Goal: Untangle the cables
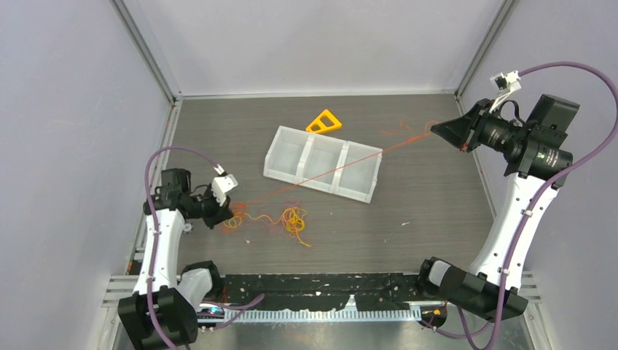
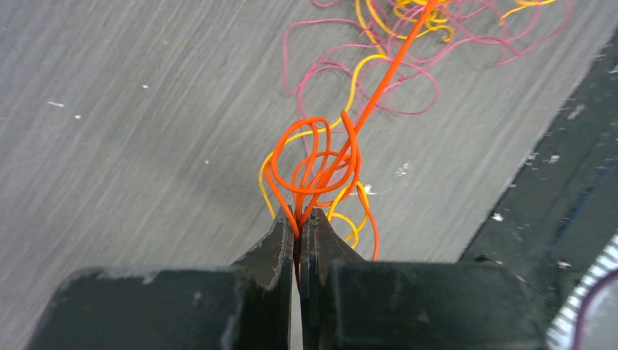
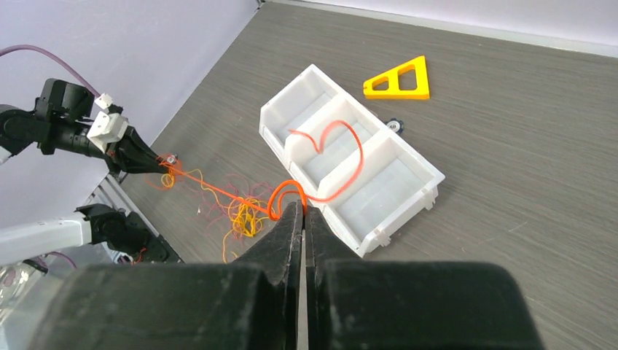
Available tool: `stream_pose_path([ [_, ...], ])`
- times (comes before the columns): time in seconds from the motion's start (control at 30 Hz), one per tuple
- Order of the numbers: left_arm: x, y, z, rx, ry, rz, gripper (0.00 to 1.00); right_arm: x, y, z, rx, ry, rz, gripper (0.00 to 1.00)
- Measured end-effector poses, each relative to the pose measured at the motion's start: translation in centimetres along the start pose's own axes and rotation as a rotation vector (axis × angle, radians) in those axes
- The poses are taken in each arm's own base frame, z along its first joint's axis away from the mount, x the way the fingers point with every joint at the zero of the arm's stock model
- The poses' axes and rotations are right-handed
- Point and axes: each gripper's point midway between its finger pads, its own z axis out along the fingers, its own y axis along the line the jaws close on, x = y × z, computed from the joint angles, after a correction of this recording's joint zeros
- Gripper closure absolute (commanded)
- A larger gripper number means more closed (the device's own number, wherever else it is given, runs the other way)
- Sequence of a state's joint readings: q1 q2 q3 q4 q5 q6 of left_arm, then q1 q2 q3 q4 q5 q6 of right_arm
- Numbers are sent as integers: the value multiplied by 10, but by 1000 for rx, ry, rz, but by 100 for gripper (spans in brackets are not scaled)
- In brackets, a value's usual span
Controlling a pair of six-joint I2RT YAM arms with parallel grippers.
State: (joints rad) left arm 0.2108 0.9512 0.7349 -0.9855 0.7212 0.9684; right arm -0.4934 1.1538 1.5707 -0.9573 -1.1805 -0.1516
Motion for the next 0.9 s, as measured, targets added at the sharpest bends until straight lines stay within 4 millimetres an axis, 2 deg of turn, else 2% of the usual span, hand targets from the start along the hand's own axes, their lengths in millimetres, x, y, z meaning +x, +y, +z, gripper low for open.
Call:
stream_pose_path([
  [0.1,-8,-8,-6,43,-36,-37,100,1,-4,0,2,-1,5,95],
  [0.2,-28,-16,-18,57,-93,-47,100,11,-2,7,-14,22,-36,95],
  [0.27,-48,-26,-24,73,-142,-20,100,30,19,21,-92,72,-76,95],
  [0.33,-71,-45,-28,114,-198,22,100,56,55,34,-217,132,-113,94],
  [0.4,-87,-66,-31,161,-243,55,100,84,87,38,-324,181,-153,95],
  [0.5,-106,-94,-34,232,-290,72,100,115,125,39,-447,226,-212,95],
  [0.6,-120,-113,-37,292,-325,57,100,132,149,43,-536,258,-252,95],
  [0.7,-133,-122,-35,344,-343,6,100,144,169,53,-611,280,-286,95],
  [0.9,-154,-131,-28,429,-357,-97,100,164,191,78,-680,310,-305,95],
])
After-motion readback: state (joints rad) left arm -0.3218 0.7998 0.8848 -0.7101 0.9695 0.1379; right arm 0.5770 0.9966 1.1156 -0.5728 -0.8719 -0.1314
